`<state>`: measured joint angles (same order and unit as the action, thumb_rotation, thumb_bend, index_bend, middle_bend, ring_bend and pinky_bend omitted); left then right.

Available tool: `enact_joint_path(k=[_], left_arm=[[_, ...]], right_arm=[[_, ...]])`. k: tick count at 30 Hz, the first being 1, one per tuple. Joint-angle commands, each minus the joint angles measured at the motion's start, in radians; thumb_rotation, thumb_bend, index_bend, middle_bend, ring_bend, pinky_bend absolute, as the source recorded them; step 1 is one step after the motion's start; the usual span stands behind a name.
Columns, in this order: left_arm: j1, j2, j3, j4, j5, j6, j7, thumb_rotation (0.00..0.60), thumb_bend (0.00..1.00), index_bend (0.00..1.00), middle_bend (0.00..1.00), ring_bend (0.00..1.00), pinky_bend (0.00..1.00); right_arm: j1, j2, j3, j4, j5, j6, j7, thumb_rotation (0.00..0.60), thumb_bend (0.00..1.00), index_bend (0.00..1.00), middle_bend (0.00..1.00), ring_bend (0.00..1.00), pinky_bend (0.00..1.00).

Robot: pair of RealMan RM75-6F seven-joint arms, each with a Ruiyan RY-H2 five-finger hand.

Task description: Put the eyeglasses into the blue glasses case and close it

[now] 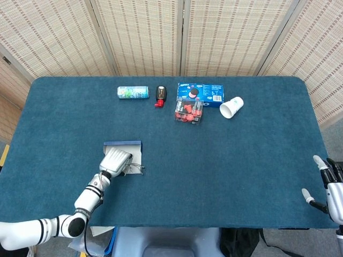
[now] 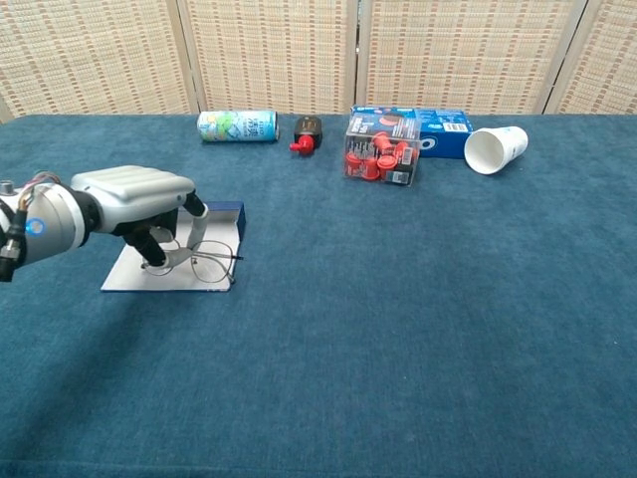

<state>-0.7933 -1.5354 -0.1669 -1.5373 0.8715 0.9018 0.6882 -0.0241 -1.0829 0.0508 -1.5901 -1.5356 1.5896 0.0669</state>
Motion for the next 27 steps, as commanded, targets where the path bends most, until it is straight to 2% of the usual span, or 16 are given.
enact_joint_path(k=[1, 10, 27], left_arm=[[-0.032, -0.026, -0.015, 0.039, -0.057, -0.004, 0.016, 0.6, 0.46, 0.58, 1.0, 1.0, 1.0], [-0.078, -0.059, -0.023, 0.109, -0.138, 0.015, 0.039, 0.6, 0.46, 0.58, 1.0, 1.0, 1.0], [-0.111, -0.068, 0.005, 0.161, -0.195, 0.039, 0.069, 0.6, 0.45, 0.56, 1.0, 1.0, 1.0]], right_arm=[[-0.001, 0.0, 0.0, 0.001, 0.001, 0.0, 0.001, 0.6, 0.26, 0.04, 0.15, 0.08, 0.11], [-0.003, 0.0, 0.001, 0.006, 0.004, 0.0, 0.008, 0.6, 0.26, 0.04, 0.15, 0.08, 0.11], [-0.004, 0.004, 0.002, 0.004, 0.003, -0.002, 0.008, 0.6, 0.26, 0.04, 0.15, 0.08, 0.11]])
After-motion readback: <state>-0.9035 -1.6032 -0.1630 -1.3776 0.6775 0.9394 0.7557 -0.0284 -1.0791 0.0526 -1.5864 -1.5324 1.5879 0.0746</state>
